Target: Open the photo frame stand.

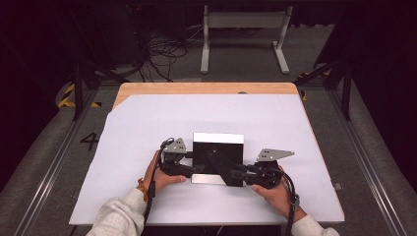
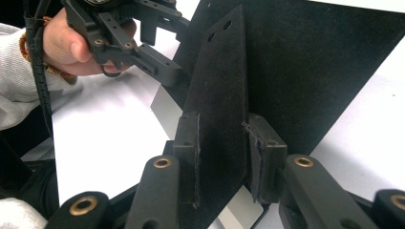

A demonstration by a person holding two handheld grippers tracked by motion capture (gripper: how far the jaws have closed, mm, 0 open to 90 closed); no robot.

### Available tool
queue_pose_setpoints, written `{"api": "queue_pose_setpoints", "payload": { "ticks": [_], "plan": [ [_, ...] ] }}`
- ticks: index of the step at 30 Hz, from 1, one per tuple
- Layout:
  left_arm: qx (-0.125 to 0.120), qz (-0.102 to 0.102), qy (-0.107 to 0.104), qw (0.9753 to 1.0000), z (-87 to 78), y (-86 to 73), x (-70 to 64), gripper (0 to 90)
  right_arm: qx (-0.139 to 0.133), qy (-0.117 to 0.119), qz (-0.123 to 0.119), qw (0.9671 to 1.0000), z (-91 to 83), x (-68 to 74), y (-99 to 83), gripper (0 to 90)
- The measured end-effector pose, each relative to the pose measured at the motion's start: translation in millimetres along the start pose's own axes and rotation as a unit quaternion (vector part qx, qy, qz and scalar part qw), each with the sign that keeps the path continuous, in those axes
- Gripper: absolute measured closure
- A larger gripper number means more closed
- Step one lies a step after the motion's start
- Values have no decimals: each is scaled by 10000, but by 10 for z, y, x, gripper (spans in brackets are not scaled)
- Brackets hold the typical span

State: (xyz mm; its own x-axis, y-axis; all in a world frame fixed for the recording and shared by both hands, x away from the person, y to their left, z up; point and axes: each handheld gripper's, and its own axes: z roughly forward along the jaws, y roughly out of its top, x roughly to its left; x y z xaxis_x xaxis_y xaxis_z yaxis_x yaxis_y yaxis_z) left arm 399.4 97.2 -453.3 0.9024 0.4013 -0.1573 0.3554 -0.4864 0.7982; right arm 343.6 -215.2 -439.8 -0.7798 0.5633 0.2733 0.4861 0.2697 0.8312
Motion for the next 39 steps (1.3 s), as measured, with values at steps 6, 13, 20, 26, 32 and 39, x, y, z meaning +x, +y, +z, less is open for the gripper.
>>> {"api": "queue_pose_setpoints", "payload": {
  "ticks": [6,13,20,26,32,39],
  "plan": [
    [96,45,-157,9998,69,22,-12,355,7,-55,-183,9998,-13,42,9,696],
    [-32,42,-135,9999,1,37,-9,442,22,-103,-218,9997,-11,40,6,706],
    [-195,198,214,9994,-76,80,-37,521,-43,-143,-230,9996,-10,54,40,746],
    [-317,294,511,9978,-124,92,-55,579,-86,-246,-312,9992,4,90,83,768],
    [-352,353,548,9973,-133,87,-76,589,-57,-226,-333,9992,13,86,67,776],
    [-233,471,649,9965,-89,58,-97,490,5,-216,-473,9986,7,112,48,783]
  ]
}}
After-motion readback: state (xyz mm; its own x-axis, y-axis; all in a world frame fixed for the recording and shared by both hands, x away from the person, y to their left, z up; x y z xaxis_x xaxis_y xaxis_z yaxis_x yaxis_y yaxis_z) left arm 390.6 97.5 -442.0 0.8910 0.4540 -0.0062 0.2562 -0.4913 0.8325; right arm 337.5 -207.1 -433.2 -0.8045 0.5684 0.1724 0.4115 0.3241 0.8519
